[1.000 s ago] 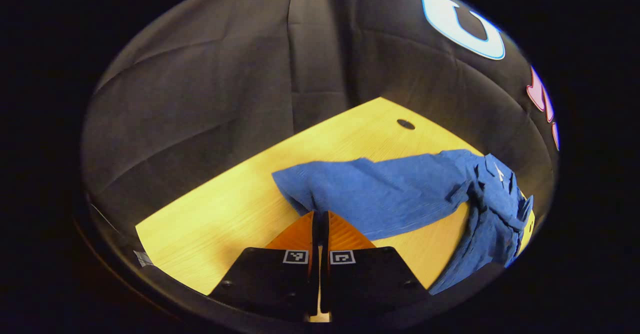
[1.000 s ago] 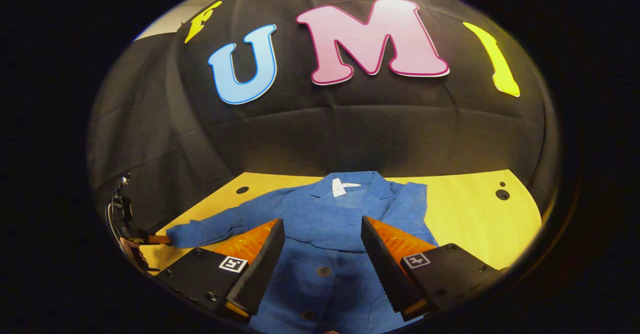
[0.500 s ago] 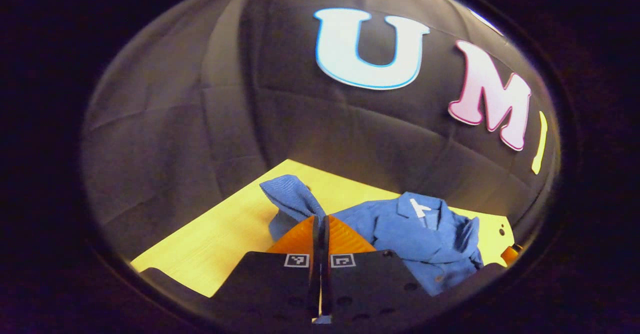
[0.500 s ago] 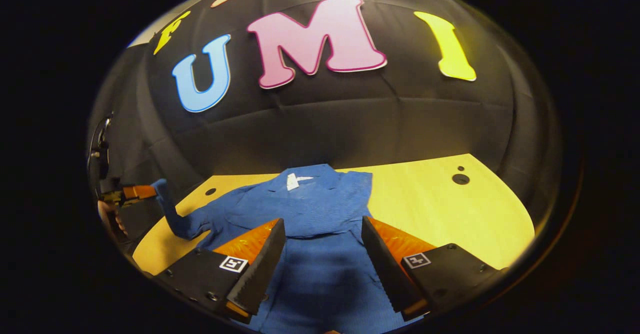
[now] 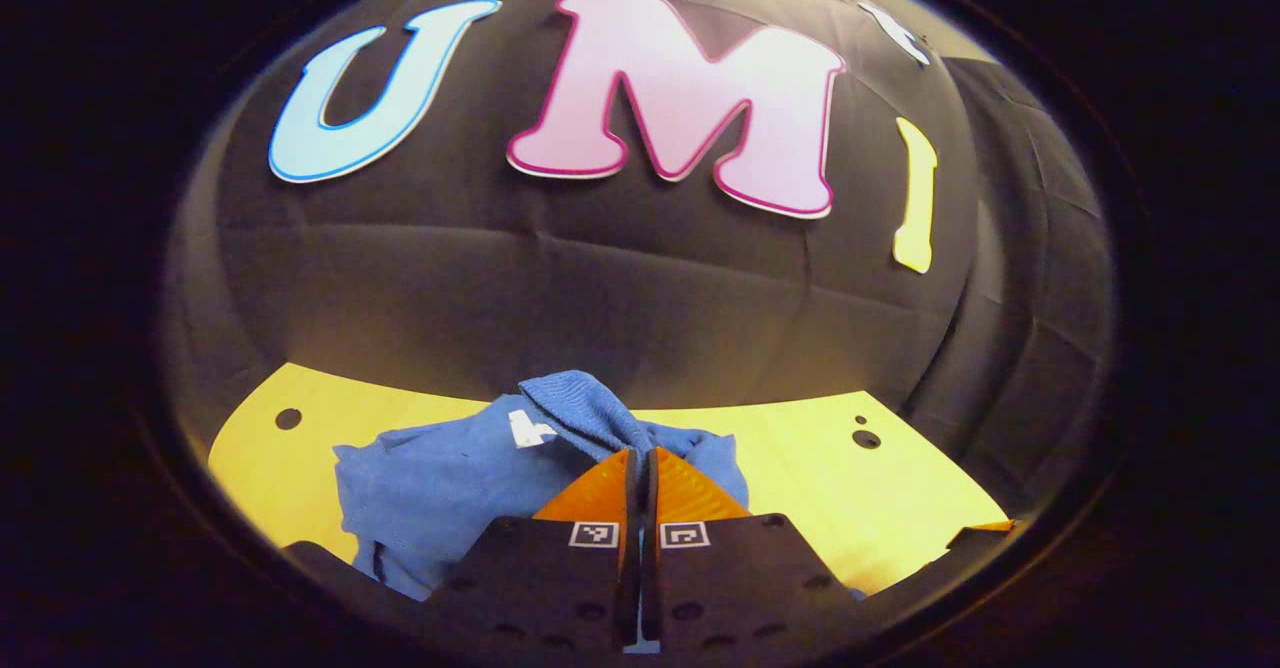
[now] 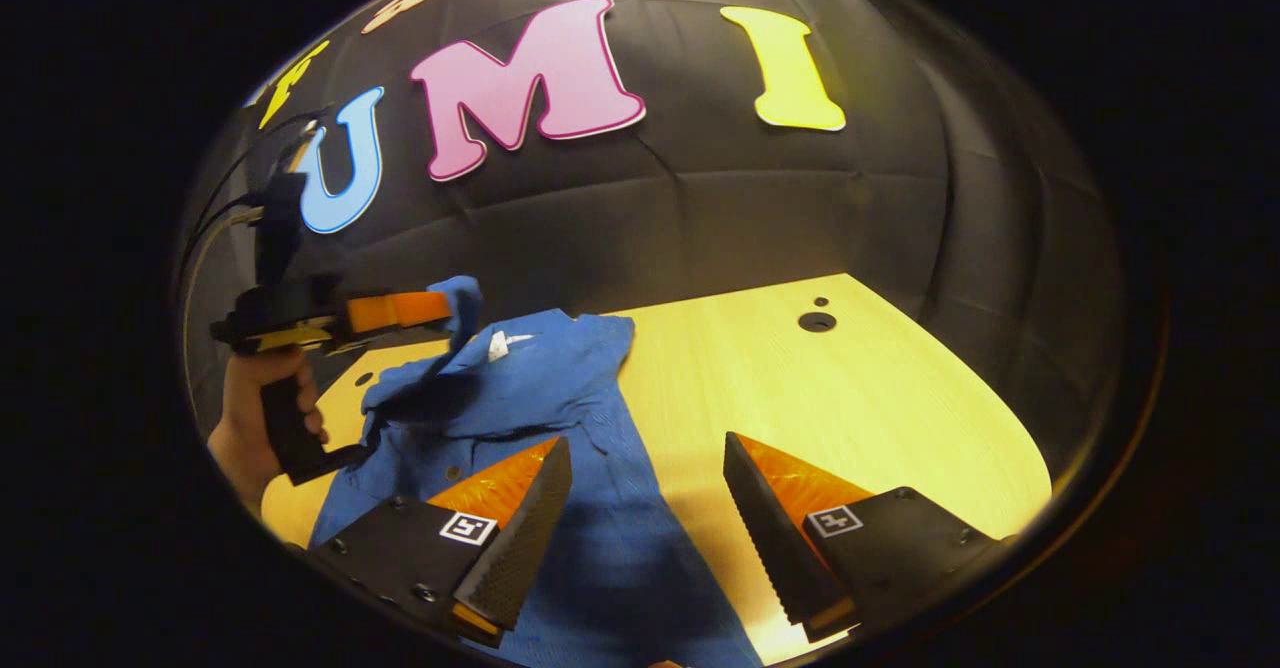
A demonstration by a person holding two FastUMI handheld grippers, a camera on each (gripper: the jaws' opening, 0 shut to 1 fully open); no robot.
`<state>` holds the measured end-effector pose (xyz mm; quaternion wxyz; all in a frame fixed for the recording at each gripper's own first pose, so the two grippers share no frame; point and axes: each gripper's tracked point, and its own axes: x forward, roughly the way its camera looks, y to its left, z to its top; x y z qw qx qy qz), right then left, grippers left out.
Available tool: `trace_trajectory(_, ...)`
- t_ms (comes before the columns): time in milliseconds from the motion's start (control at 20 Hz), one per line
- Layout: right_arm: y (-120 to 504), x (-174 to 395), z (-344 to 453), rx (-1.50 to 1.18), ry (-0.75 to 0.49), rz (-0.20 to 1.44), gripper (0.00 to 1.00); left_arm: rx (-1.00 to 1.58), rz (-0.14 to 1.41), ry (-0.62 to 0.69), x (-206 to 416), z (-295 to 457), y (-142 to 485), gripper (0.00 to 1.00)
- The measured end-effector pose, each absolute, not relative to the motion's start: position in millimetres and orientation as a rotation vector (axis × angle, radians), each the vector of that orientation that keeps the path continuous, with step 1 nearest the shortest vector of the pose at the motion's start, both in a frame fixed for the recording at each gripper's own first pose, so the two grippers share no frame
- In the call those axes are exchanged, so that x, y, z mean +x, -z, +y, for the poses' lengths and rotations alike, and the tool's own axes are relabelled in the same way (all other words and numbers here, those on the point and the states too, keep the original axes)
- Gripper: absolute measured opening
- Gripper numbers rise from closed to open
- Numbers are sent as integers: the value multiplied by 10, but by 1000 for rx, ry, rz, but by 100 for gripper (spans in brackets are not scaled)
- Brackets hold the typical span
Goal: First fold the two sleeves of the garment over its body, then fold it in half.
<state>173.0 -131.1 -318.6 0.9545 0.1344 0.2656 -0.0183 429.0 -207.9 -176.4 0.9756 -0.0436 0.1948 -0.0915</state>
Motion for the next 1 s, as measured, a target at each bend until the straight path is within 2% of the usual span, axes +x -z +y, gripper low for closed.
trace_trajectory(50,3214,1678,-1351,285,46,549,97,-82,429,213,4319,-2268,1876,0)
trace_trajectory(200,3301,1577,-1404,310,62,573,97,-102,530,293,4188,-2625,2099,29)
trace_trajectory(350,3417,1482,-1421,294,58,594,97,-90,533,285,4086,-2600,2147,84)
trace_trajectory(500,3545,1342,-1382,304,57,633,97,-67,541,251,3748,-2294,2186,83)
trace_trajectory(700,3798,936,-1343,243,66,736,97,10,595,226,2743,-1475,2428,83)
trace_trajectory(1000,4007,89,-1460,220,132,929,98,52,892,21,868,46,2897,83)
